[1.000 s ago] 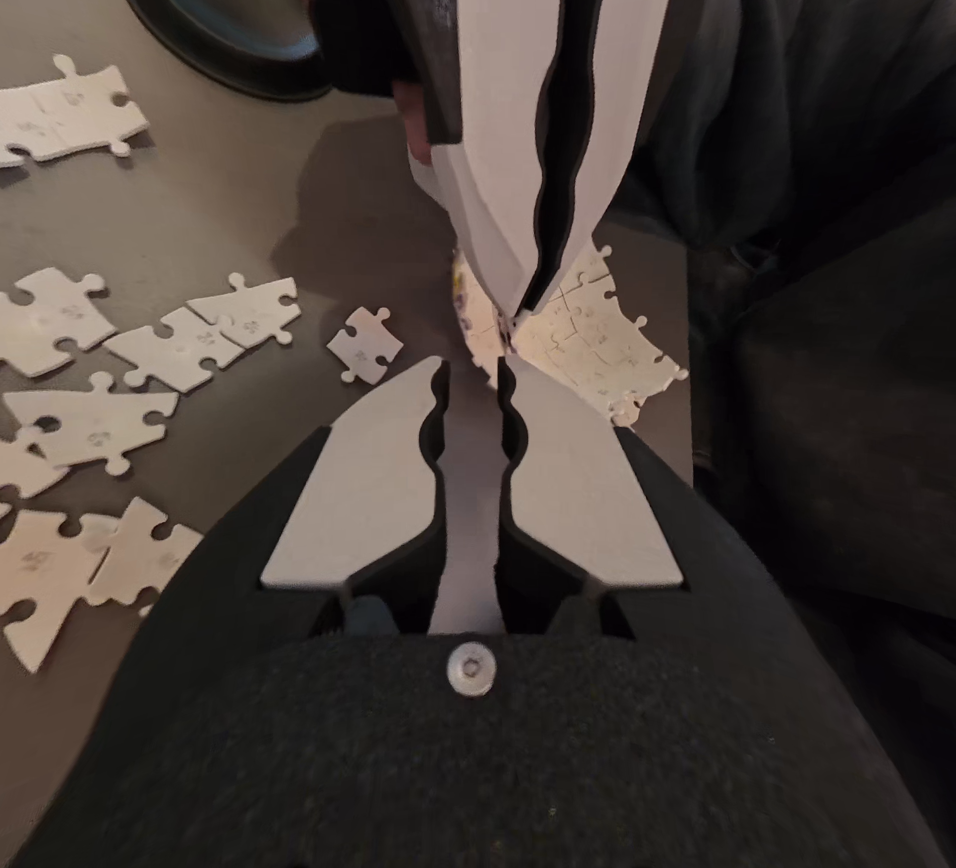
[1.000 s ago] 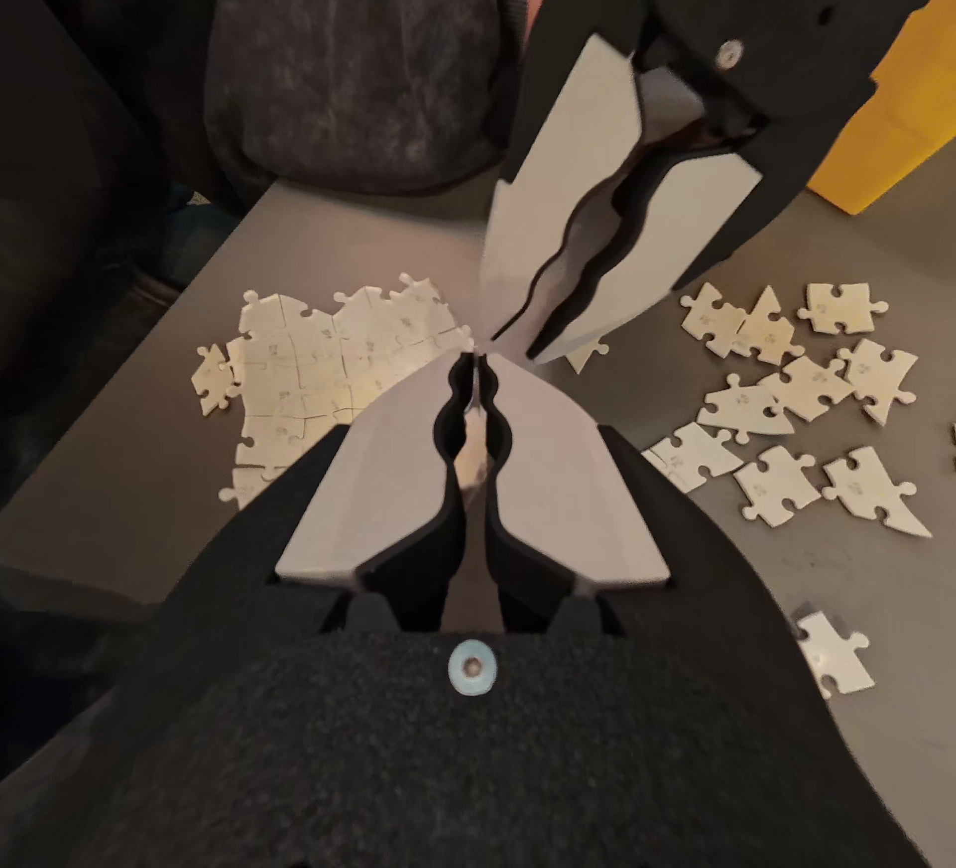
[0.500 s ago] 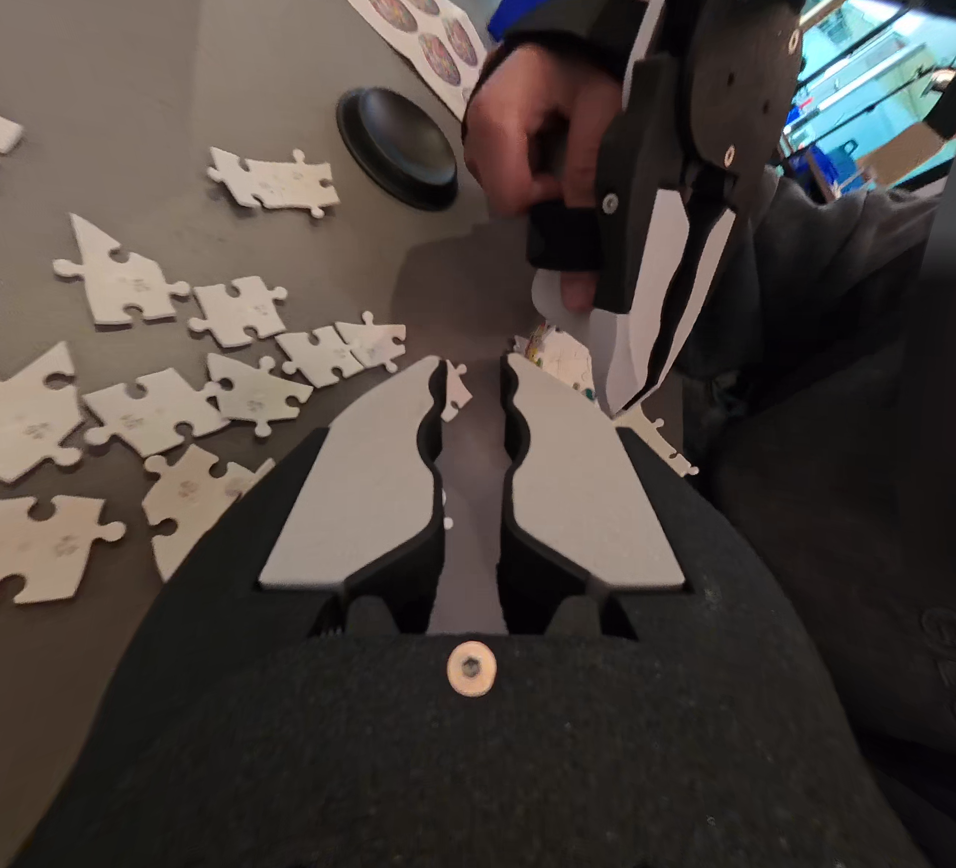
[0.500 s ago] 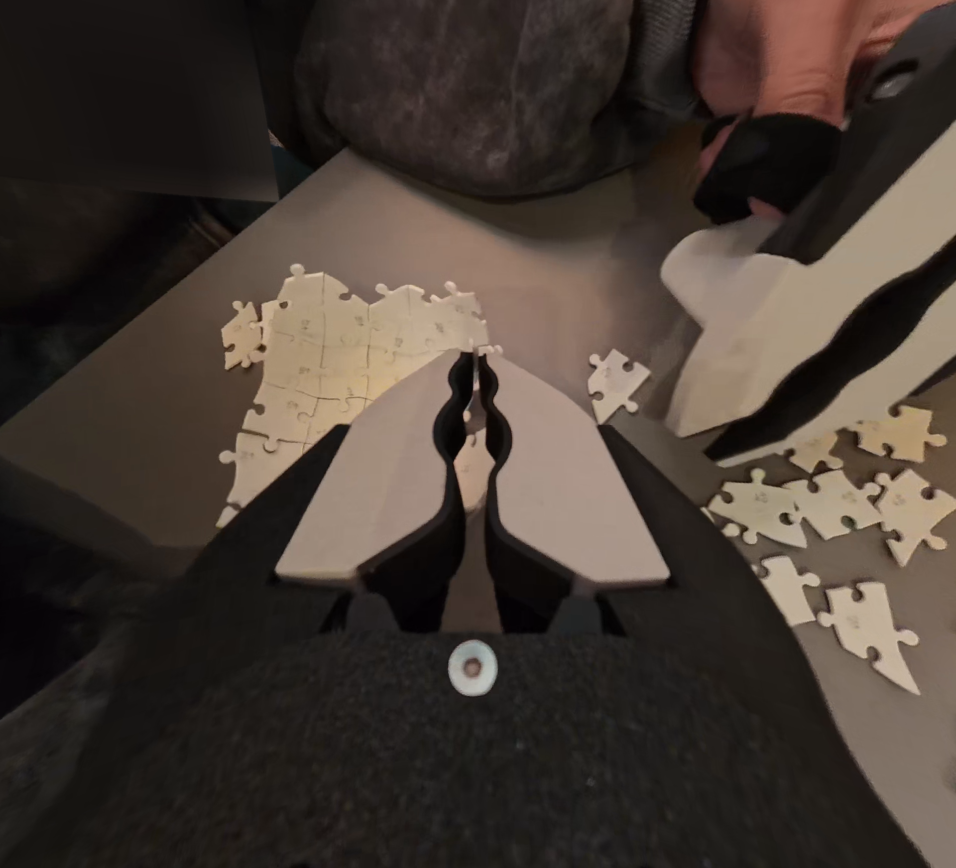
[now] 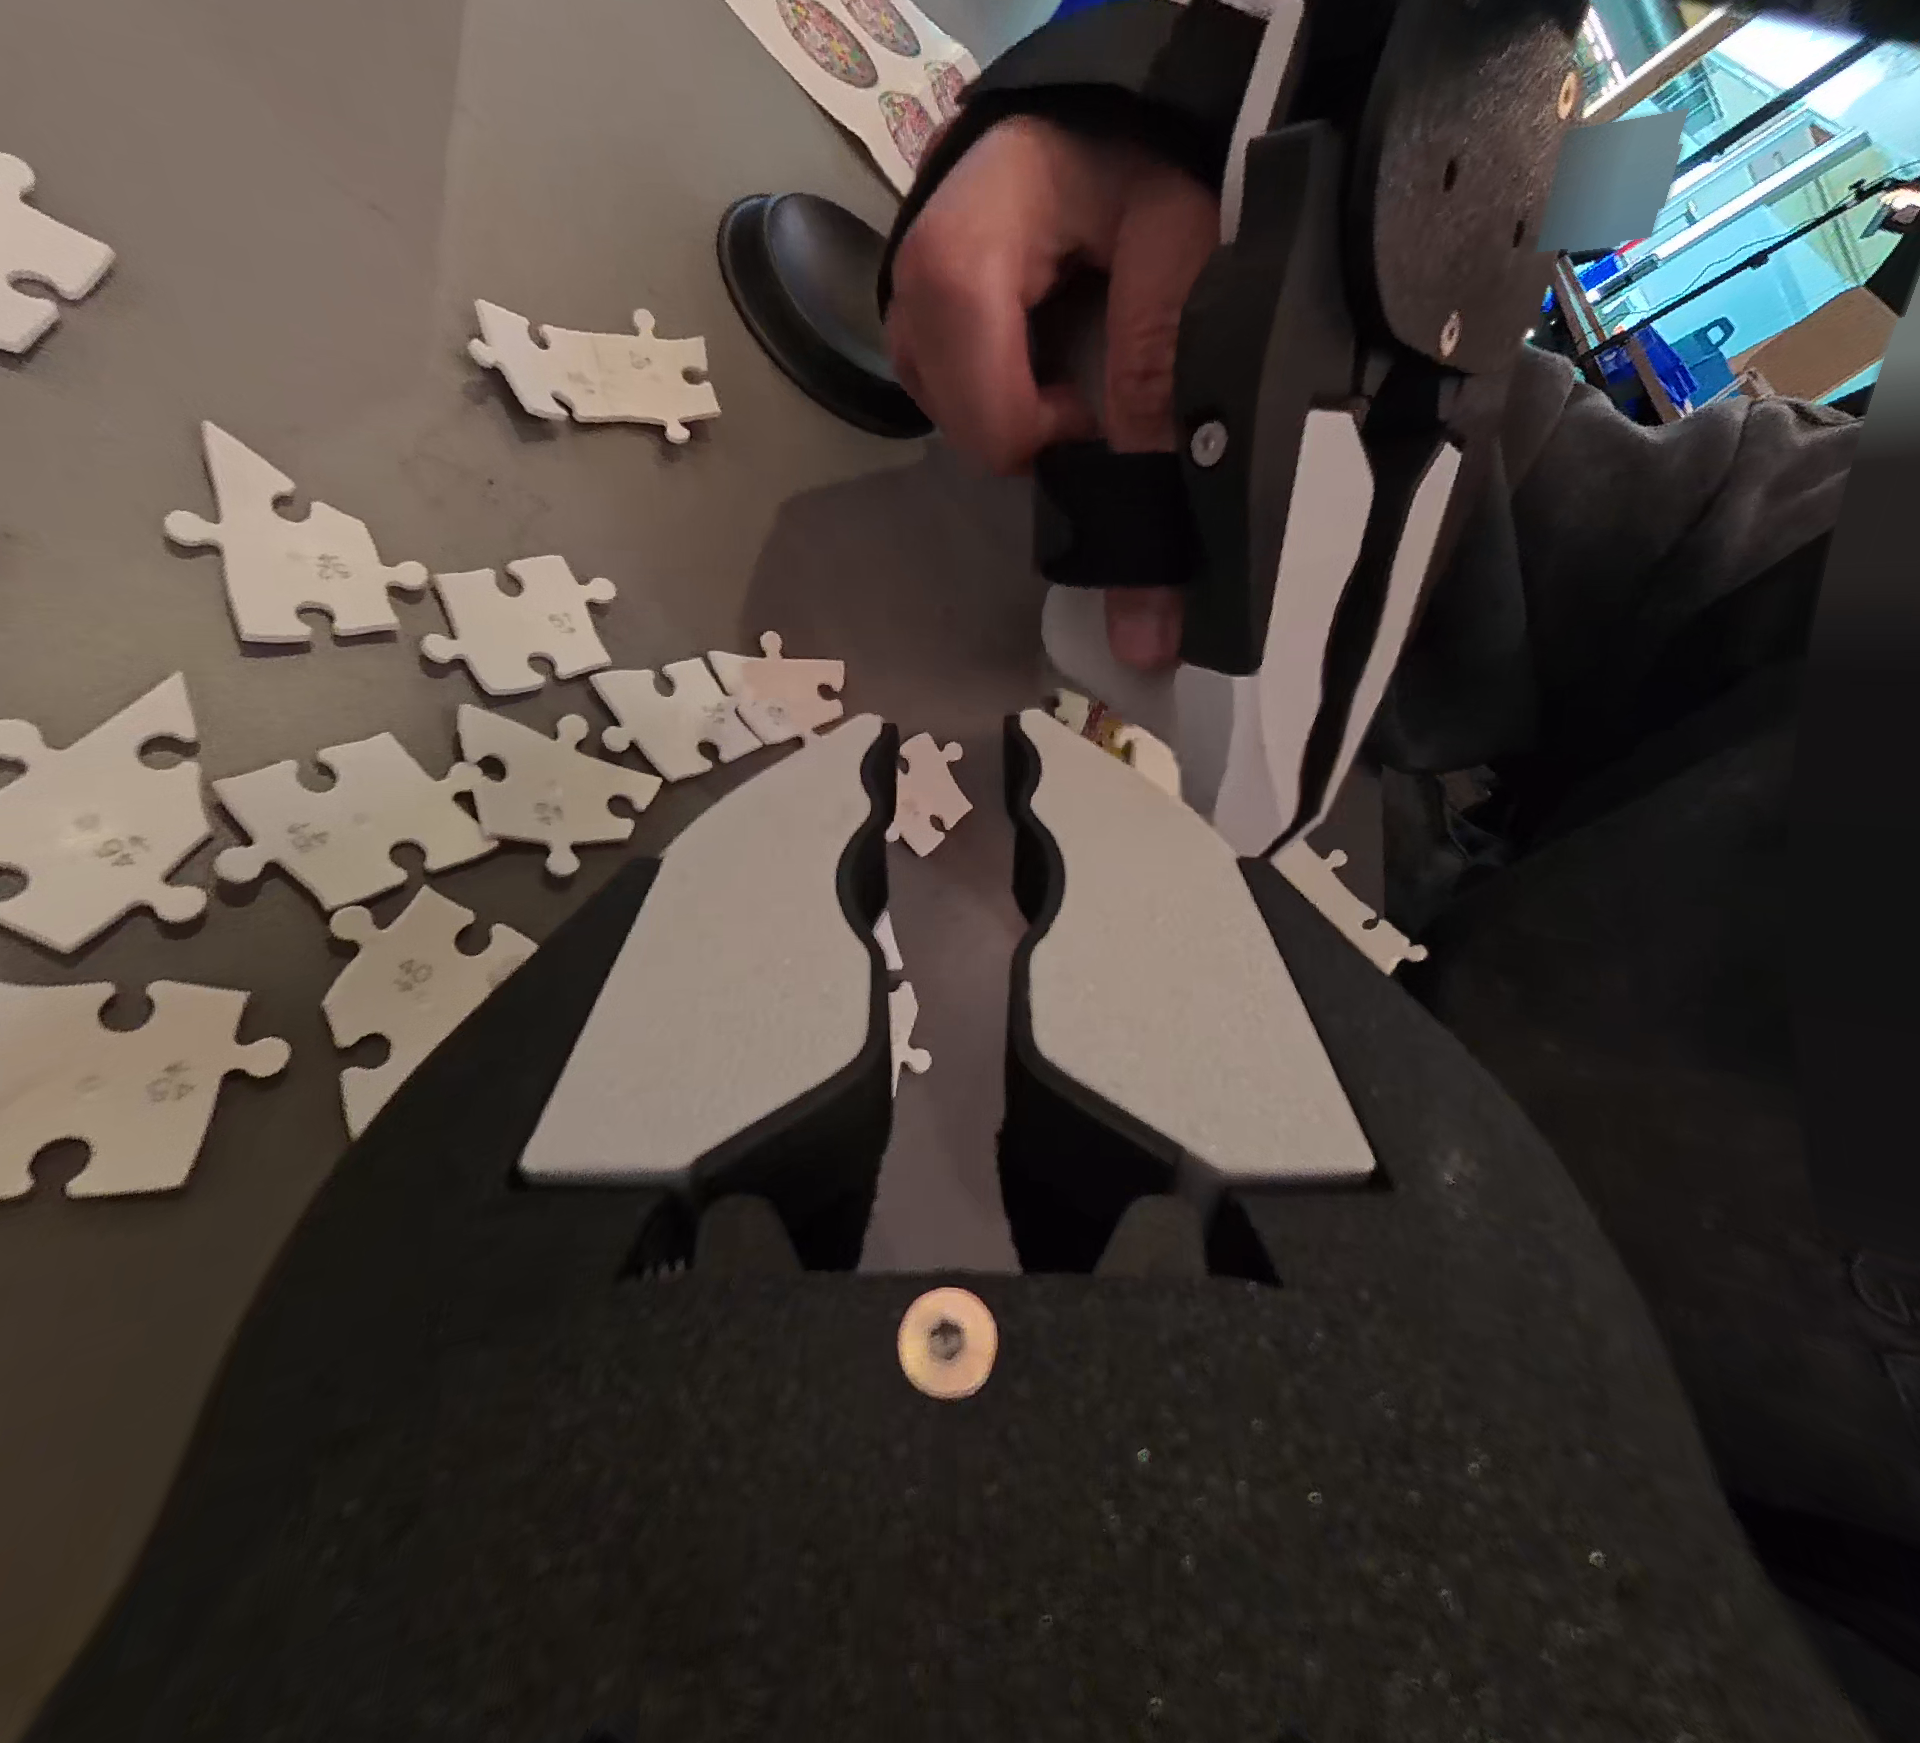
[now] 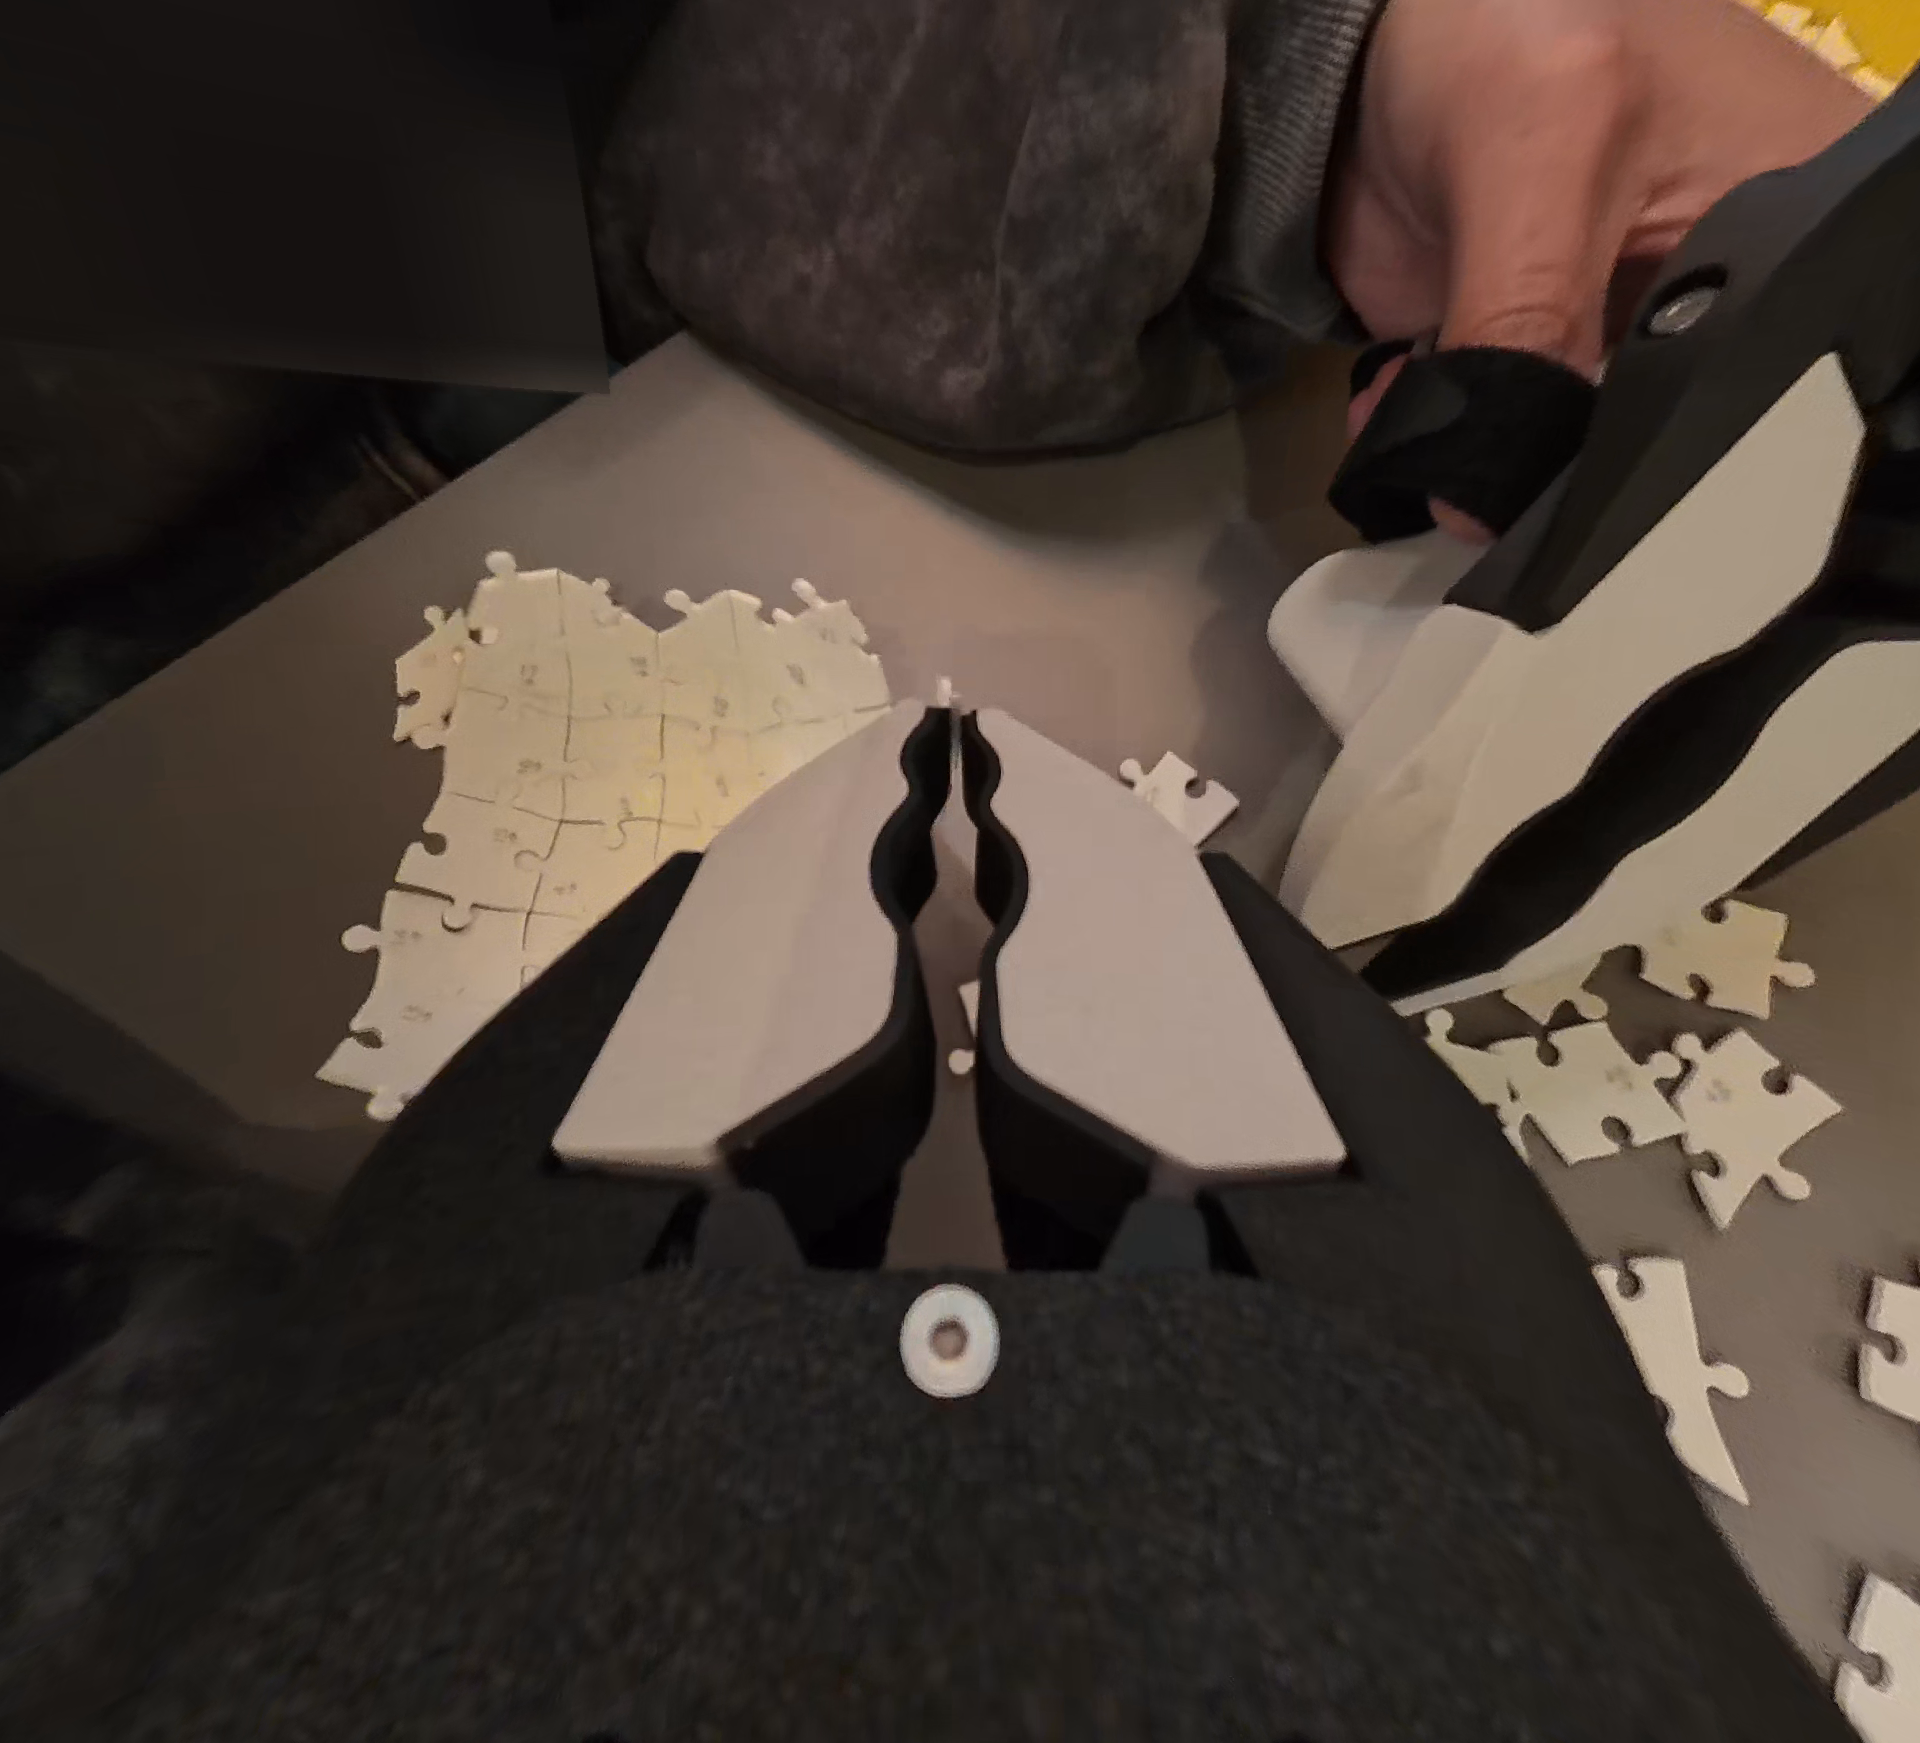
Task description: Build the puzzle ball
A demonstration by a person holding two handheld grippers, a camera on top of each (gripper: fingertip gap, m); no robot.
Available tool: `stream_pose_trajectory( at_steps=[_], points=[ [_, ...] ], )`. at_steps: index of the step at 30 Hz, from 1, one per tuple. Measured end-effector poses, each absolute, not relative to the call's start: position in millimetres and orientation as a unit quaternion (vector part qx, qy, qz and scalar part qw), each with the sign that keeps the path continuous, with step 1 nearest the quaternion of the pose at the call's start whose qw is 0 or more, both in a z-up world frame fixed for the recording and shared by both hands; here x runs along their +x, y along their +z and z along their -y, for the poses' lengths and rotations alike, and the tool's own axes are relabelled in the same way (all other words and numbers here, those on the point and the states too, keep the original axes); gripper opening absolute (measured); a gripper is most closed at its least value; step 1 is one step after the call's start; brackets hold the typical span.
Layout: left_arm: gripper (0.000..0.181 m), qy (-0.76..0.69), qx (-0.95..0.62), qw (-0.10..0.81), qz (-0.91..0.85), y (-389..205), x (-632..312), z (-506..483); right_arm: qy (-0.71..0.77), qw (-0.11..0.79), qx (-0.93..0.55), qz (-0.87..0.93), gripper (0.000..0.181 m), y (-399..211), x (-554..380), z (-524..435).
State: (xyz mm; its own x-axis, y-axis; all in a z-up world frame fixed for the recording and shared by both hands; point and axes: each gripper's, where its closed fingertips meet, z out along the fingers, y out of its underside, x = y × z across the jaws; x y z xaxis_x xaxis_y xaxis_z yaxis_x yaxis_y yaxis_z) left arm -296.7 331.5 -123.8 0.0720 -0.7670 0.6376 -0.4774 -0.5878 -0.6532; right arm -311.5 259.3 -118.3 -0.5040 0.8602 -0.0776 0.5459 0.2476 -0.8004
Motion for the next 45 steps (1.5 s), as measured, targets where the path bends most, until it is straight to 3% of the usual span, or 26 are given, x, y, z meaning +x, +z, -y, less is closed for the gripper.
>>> stream_pose_trajectory(
  at_steps=[16, 23, 30, 35, 38, 45],
  points=[
    [0.019, -0.523, -0.727, 0.156, -0.418, -125, -297, -340, 0.387, 0.12, -0.484, 0.775, 0.002, -137, -299, -253],
    [0.034, -0.481, -0.782, 0.205, -0.341, -105, -323, -309, 0.395, 0.095, -0.49, 0.771, 0.002, -147, -298, -247],
    [0.051, -0.402, -0.864, 0.137, -0.27, -146, -333, -224, 0.415, 0.1, -0.497, 0.755, 0.002, -152, -300, -244],
    [0.038, -0.436, -0.857, 0.1, -0.256, -157, -307, -205, 0.414, 0.108, -0.492, 0.759, 0.002, -146, -301, -237],
    [0.02, -0.421, -0.863, 0.088, -0.264, -163, -304, -202, 0.418, 0.108, -0.493, 0.755, 0.002, -142, -301, -231],
    [0.006, -0.363, -0.877, 0.12, -0.29, -165, -311, -203, 0.419, 0.146, -0.489, 0.751, 0.002, -129, -310, -225]
  ],
)
